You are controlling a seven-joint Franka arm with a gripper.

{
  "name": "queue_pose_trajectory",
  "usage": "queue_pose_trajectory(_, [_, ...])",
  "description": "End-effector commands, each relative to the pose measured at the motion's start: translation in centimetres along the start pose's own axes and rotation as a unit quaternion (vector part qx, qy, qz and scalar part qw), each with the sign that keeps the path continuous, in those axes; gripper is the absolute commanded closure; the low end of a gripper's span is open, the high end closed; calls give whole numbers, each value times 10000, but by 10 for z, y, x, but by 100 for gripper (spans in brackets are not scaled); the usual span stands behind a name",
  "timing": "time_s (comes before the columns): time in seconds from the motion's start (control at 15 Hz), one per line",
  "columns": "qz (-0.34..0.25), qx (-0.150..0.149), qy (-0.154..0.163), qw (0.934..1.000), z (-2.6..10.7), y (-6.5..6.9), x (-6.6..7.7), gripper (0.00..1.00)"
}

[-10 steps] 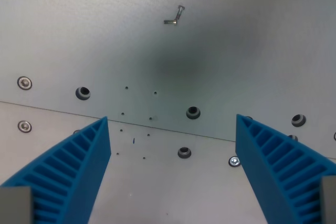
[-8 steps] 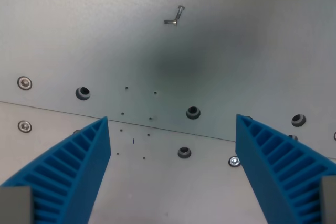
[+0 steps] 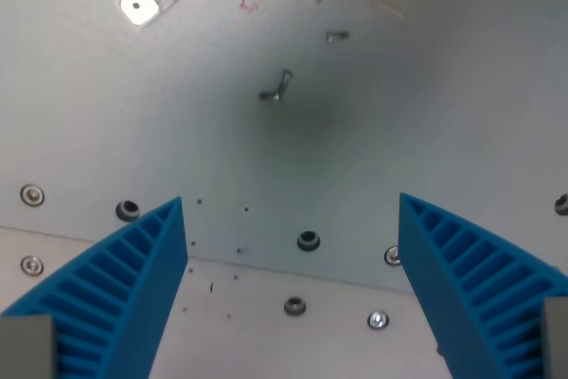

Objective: Move in base positive x

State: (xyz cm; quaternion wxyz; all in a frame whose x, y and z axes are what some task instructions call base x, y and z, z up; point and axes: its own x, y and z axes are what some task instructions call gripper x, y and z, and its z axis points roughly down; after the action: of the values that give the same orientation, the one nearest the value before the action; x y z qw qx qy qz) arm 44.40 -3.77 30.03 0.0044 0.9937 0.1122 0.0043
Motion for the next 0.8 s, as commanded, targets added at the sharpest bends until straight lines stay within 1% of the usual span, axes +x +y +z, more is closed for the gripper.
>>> queue_pose_trajectory(0.07, [-16,55,-100,9999,-1,11,17,0])
queue_pose_trajectory(0.8, [-16,55,-100,9999,2,35,72,0])
